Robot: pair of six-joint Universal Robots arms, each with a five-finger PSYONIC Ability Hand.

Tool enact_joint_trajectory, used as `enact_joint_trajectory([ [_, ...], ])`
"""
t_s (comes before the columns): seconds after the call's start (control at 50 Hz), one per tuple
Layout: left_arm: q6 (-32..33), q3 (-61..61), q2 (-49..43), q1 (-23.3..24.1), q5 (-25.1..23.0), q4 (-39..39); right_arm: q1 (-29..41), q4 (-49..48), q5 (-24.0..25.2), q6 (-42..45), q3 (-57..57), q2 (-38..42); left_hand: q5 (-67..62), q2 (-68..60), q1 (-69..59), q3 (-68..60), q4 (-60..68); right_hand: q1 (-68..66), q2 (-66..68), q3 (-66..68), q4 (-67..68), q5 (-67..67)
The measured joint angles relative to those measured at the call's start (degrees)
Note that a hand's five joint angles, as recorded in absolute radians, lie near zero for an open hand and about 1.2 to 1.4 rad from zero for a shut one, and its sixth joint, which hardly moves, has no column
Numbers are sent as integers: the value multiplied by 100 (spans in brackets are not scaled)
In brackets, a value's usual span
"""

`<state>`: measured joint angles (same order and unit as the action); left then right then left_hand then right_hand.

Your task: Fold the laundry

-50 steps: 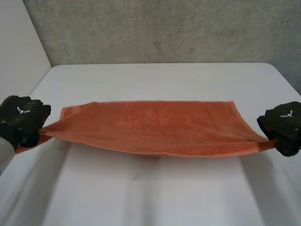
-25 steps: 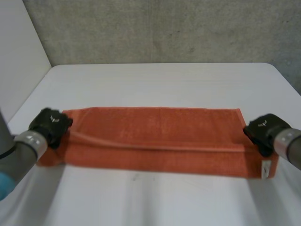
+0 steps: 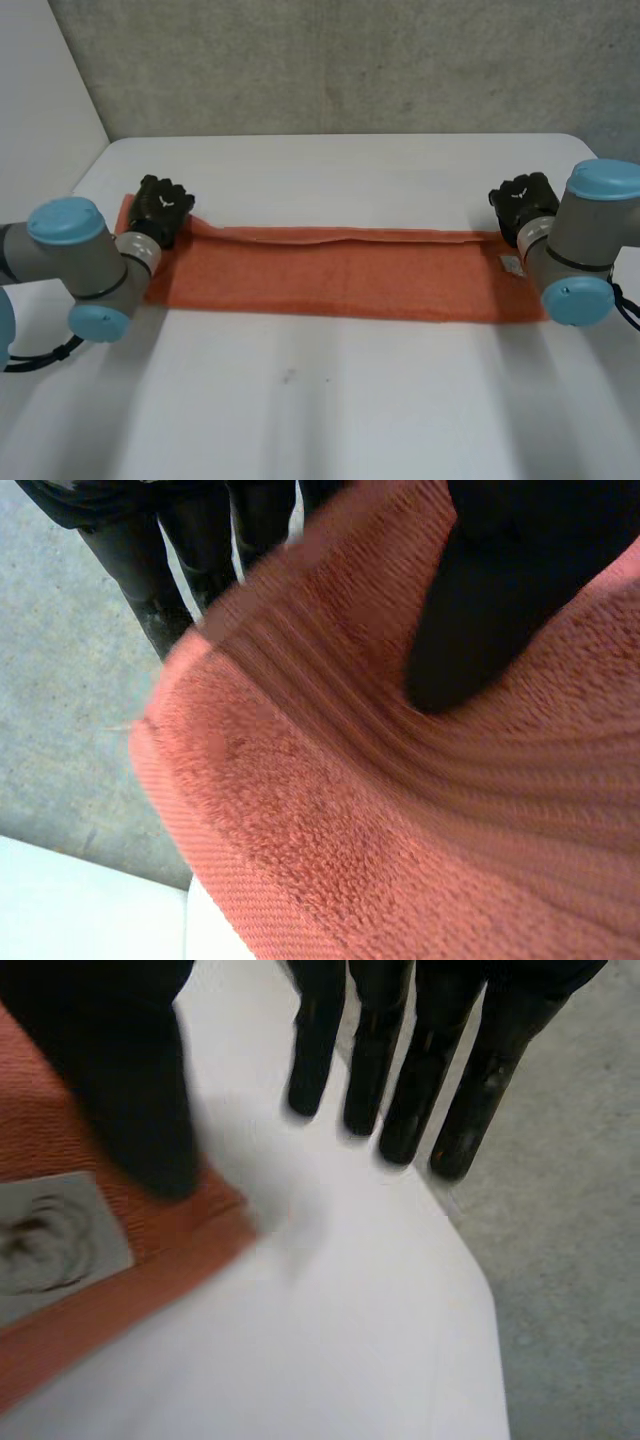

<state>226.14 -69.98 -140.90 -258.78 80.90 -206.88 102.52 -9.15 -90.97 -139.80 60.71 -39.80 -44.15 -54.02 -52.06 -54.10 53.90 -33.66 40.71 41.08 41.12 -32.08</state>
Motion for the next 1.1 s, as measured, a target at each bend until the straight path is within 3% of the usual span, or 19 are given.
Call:
enact_joint_trajectory([
  [0.02, 0, -2, -21, 27, 2, -66, -1, -45, -7, -4, -19, 16, 579, 584, 661, 575, -581, 332, -449, -341, -342, 336],
  [0.04, 0, -14, -28, 52, 5, -132, -4, -141, -24, -17, -45, 38, 1672, 1777, 1919, 1628, -1674, 1756, -2112, -2094, -2030, 2041],
  [0.1, 0, -83, -4, 121, 12, -302, -14, -262, -70, -64, -35, 39, 3978, 4004, 4079, 3933, -4004, 2163, -2726, -2760, -2734, 2757],
  [0.2, -2, -258, 190, 226, 31, -526, -49, -321, -157, -261, 106, -87, 4138, 4242, 4092, 4172, -4214, 2175, -2789, -2877, -2776, 2828],
  [0.36, -33, -860, 1026, 281, 81, -609, -113, -162, -94, -955, 927, -1292, 4138, 4245, 4092, 4172, -4214, 2175, -2789, -2877, -2776, 2828],
  [0.46, -75, -1548, 1824, 219, 88, -564, -255, -61, 336, -1319, 1875, -2438, 4138, 4251, 4092, 4171, -4214, 2175, -2789, -2877, -2776, 2828],
  [0.66, -178, -2895, 2918, 9, 55, -450, -684, 362, 1164, -1434, 3288, -3621, 4138, 4252, 4092, 4171, -4214, 2175, -2789, -2877, -2776, 2828],
  [0.84, -961, -3537, 3341, -61, 76, -365, -1081, 696, 1663, -1398, 4058, -3646, 4138, 4252, 4092, 4171, -4214, 1521, -1959, -1963, -1962, 2094],
  [0.94, -1662, -3641, 3362, -145, 101, -356, -1250, 359, 1926, -1353, 4244, -3114, 4138, 4251, 4092, 4171, -4214, 987, -1301, -1326, -1315, 1537],
  [1.1, -1911, -3671, 3336, -219, 103, -360, -1296, -111, 1940, -1291, 4132, -2505, 4138, 4252, 4092, 4171, -4214, 512, -707, -759, -774, 1009],
])
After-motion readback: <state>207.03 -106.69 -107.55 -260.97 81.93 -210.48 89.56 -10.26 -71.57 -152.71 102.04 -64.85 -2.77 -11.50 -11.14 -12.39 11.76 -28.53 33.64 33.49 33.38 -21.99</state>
